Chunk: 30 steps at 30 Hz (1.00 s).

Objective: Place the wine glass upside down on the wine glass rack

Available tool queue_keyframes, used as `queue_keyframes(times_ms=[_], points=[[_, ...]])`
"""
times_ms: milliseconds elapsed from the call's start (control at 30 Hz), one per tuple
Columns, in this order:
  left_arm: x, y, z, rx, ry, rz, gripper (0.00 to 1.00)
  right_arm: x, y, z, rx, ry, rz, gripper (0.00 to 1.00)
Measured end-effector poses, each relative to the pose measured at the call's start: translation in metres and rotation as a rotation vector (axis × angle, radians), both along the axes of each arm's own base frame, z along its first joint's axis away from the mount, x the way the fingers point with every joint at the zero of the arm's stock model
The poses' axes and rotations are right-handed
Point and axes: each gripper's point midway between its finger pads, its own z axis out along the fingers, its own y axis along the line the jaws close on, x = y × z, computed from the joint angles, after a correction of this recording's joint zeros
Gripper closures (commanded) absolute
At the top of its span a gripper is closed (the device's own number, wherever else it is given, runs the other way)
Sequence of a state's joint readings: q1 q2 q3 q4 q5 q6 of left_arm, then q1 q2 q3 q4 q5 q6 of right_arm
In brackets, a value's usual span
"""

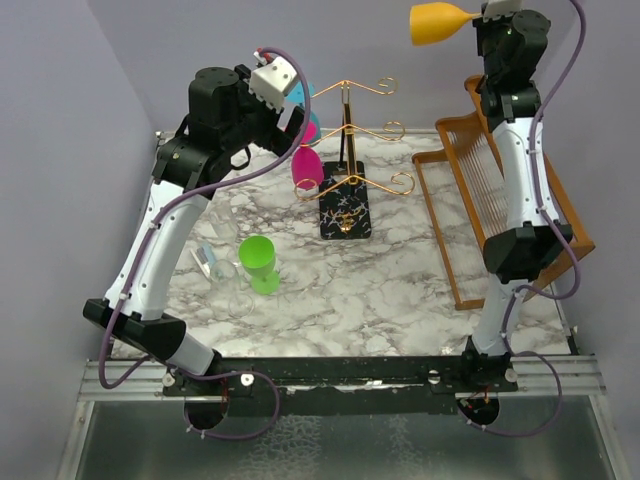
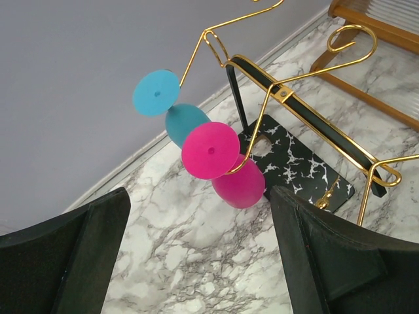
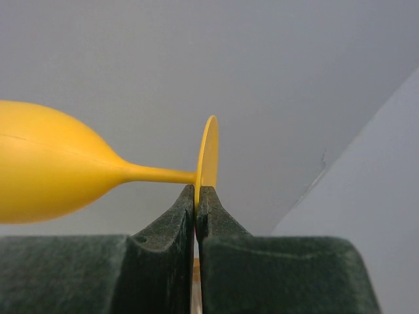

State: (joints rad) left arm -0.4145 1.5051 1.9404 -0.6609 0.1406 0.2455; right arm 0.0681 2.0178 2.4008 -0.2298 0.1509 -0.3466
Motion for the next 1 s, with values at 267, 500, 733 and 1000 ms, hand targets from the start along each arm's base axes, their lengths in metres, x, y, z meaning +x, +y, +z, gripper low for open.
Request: queue_keyframes(times_ms=[267,500,733,1000], points=[[-0.002,0.004,0.004,0.016,-0.021,0.006,0.09,0.026,-0.004,-0.017,-0.207,-0.017,-0.079,0.99],[-0.003,0.008,0.003,0.038,-0.031,0.015,0.09,0.037,0.008,-0.027,-0.385,-0.037,-0.062,0.99],[-0.004,0.009,0.006,0.041,-0.041,0.014,0.09,0.052,0.029,-0.062,-0.543,-0.019,0.031,0.99],[-0.005,0.010,0.006,0.046,-0.045,0.012,0.09,0.056,0.054,-0.074,-0.675,-0.040,0.160,0.98]])
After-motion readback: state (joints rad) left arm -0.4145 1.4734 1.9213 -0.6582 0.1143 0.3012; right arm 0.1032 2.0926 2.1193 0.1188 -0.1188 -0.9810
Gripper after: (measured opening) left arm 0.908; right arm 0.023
